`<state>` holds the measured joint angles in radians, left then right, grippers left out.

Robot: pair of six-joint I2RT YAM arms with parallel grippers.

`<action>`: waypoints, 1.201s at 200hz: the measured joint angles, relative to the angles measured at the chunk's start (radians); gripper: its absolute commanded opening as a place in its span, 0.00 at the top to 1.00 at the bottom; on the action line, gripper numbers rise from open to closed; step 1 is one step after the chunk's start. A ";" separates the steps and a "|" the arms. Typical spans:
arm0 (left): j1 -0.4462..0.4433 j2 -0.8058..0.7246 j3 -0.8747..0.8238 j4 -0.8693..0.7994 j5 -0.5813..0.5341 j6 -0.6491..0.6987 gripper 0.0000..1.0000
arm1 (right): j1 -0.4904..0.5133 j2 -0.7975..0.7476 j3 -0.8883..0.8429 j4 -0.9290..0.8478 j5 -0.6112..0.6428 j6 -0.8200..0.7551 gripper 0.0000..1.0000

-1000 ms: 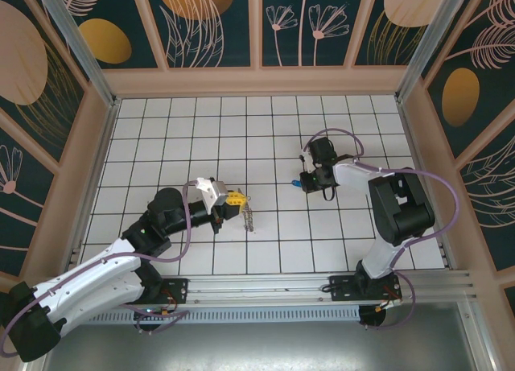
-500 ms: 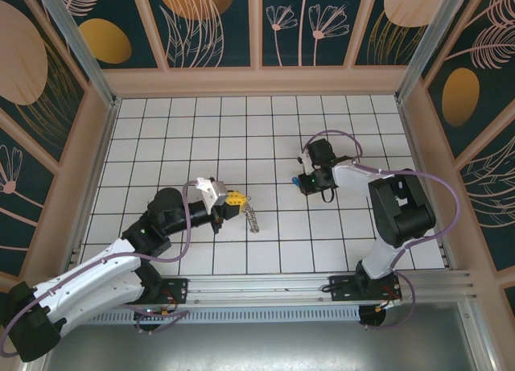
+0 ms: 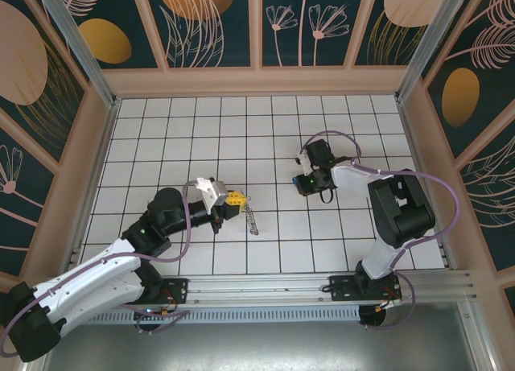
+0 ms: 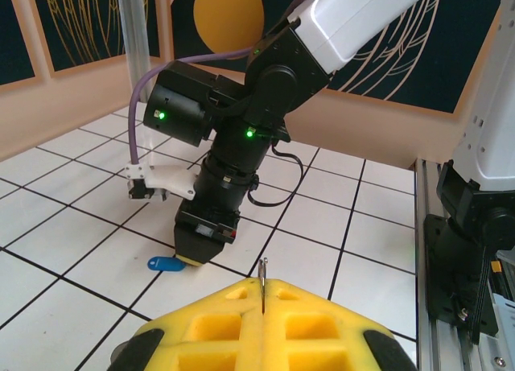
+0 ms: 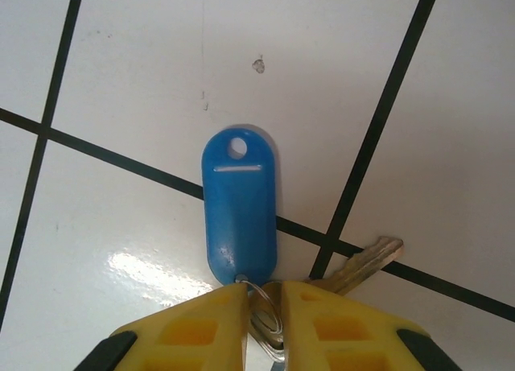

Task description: Put the keys on the keyring

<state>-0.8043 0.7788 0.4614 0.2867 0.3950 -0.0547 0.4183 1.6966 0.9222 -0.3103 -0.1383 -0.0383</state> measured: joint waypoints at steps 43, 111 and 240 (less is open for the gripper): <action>0.000 0.000 0.000 0.000 0.000 0.000 1.00 | 0.003 -0.008 0.000 0.004 -0.019 0.003 0.82; 0.000 0.000 0.000 0.000 0.000 0.000 1.00 | 0.005 -0.010 0.000 0.019 -0.020 0.003 0.82; 0.000 -0.010 0.000 0.000 0.000 -0.002 1.00 | 0.006 -0.010 -0.002 0.019 -0.016 0.011 0.86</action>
<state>-0.8043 0.7692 0.4614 0.2863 0.3954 -0.0563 0.4240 1.6867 0.9207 -0.2916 -0.1547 -0.0273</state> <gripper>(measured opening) 0.044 0.144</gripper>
